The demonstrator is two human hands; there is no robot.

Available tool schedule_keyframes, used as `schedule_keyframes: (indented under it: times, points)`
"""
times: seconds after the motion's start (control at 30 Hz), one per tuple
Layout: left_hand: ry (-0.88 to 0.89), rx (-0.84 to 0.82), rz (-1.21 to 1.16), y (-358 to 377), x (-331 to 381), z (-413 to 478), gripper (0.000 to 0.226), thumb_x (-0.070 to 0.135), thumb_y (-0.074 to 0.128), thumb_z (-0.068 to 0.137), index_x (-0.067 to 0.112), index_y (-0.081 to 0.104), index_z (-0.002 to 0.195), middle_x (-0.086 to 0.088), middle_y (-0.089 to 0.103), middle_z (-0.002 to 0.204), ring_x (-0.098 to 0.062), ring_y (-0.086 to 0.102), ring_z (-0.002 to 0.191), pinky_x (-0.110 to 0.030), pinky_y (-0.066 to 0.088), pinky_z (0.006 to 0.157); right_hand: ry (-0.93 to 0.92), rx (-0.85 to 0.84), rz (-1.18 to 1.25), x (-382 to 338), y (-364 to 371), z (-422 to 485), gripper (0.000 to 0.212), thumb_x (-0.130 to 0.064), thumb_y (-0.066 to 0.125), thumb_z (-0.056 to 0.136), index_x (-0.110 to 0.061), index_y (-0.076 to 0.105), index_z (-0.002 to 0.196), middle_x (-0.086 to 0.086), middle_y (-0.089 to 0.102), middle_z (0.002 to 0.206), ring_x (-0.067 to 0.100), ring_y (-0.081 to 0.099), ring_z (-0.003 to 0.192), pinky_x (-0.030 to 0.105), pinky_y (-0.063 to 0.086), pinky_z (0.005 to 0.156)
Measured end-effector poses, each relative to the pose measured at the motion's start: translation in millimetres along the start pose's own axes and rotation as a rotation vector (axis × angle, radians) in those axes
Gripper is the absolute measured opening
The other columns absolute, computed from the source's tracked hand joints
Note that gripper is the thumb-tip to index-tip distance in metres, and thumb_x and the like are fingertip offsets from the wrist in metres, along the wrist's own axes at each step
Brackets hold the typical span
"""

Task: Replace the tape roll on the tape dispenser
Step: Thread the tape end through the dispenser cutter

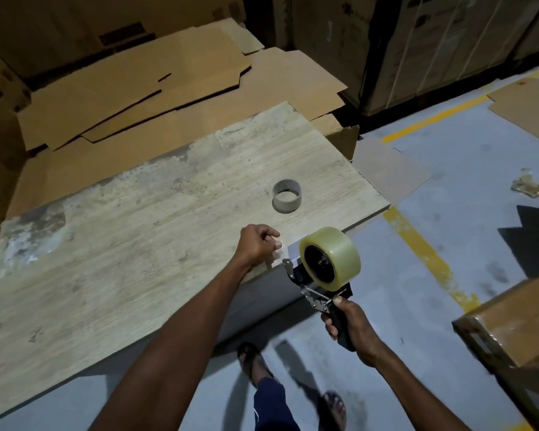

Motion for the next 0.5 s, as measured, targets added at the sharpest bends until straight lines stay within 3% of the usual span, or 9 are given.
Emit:
schedule_keyframes:
  times: [0.07, 0.23, 0.37, 0.43, 0.5]
  points:
    - [0.023, -0.028, 0.007, 6, 1, 2, 0.016, -0.014, 0.073, 0.088, -0.005, 0.07, 0.101, -0.012, 0.067, 0.069, -0.004, 0.067, 0.051, -0.021, 0.054, 0.054, 0.01, 0.009, 0.005, 6, -1, 5, 0.057, -0.043, 0.048, 0.085, 0.004, 0.059, 0.116, 0.013, 0.051, 0.067, 0.016, 0.042, 0.047, 0.028, 0.035, 0.049]
    - [0.155, -0.043, 0.065, 15, -7, 10, 0.022, -0.01, 0.071, 0.087, 0.006, 0.063, 0.099, -0.019, 0.071, 0.071, -0.01, 0.07, 0.062, -0.033, 0.061, 0.065, 0.041, 0.043, 0.006, 20, -3, 17, 0.041, -0.034, 0.04, 0.107, 0.001, 0.061, 0.109, 0.015, 0.051, 0.068, 0.017, 0.043, 0.049, 0.028, 0.039, 0.049]
    - [0.237, -0.071, 0.156, 24, -4, 12, 0.029, -0.002, 0.068, 0.09, 0.02, 0.055, 0.105, 0.0, 0.069, 0.07, -0.013, 0.065, 0.066, -0.038, 0.057, 0.069, 0.077, 0.062, 0.018, 29, -4, 25, 0.036, -0.025, 0.036, 0.109, 0.001, 0.059, 0.101, 0.012, 0.05, 0.066, 0.016, 0.043, 0.048, 0.026, 0.038, 0.048]
    - [0.304, -0.077, 0.226, 30, -1, 7, 0.031, 0.003, 0.068, 0.091, 0.023, 0.051, 0.107, 0.002, 0.068, 0.078, -0.015, 0.062, 0.071, -0.037, 0.051, 0.067, 0.079, 0.059, 0.011, 31, -1, 27, 0.035, -0.026, 0.036, 0.109, 0.0, 0.058, 0.102, 0.012, 0.051, 0.066, 0.016, 0.043, 0.048, 0.026, 0.038, 0.048]
    - [0.333, 0.02, 0.222, 25, -4, 4, 0.036, 0.006, 0.076, 0.086, 0.022, 0.05, 0.105, 0.001, 0.062, 0.095, -0.014, 0.058, 0.081, -0.029, 0.047, 0.07, 0.073, 0.041, 0.014, 30, 2, 29, 0.039, -0.036, 0.047, 0.103, 0.001, 0.058, 0.104, 0.012, 0.052, 0.066, 0.016, 0.044, 0.048, 0.027, 0.039, 0.049]
Point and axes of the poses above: each hand's wrist, its own z-axis towards the middle knuckle, its own y-axis out of the palm, x = y × z, the point moved 7 cm from there along z, towards the middle knuckle
